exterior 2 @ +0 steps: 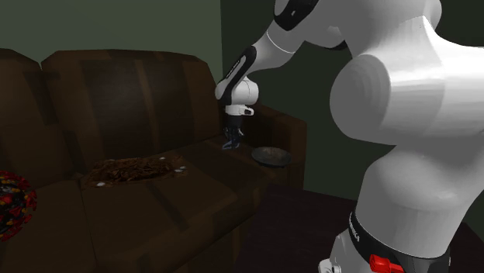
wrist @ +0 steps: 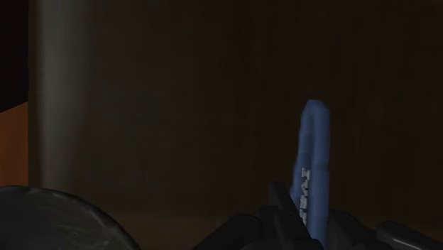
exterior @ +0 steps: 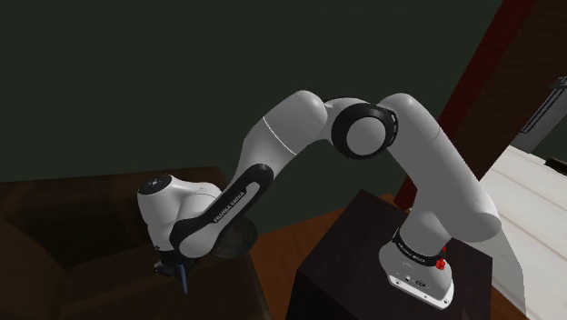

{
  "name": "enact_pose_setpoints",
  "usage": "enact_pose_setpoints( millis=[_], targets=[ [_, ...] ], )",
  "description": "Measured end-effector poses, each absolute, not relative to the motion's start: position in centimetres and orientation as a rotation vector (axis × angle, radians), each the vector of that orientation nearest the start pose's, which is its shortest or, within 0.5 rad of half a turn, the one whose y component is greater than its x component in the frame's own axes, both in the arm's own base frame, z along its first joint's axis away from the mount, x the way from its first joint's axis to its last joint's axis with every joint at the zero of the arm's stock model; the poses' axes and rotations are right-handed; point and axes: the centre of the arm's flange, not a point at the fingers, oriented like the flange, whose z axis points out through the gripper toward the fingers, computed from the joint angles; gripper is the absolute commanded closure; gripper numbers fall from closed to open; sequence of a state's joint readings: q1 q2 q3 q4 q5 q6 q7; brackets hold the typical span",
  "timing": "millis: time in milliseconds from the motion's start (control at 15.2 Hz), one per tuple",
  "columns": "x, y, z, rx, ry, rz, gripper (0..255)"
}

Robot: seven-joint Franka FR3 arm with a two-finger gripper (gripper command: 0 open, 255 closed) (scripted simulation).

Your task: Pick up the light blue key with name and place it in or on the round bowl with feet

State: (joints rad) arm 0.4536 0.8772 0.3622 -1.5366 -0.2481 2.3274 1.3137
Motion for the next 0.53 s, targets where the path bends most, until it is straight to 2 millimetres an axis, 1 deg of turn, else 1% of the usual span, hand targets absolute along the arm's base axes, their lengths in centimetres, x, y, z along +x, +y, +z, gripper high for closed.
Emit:
enact_pose_setpoints(
  millis=[528],
  targets=[
    [51.0, 47.9, 19.7, -3.033, 0.681, 0.154, 255]
  ],
)
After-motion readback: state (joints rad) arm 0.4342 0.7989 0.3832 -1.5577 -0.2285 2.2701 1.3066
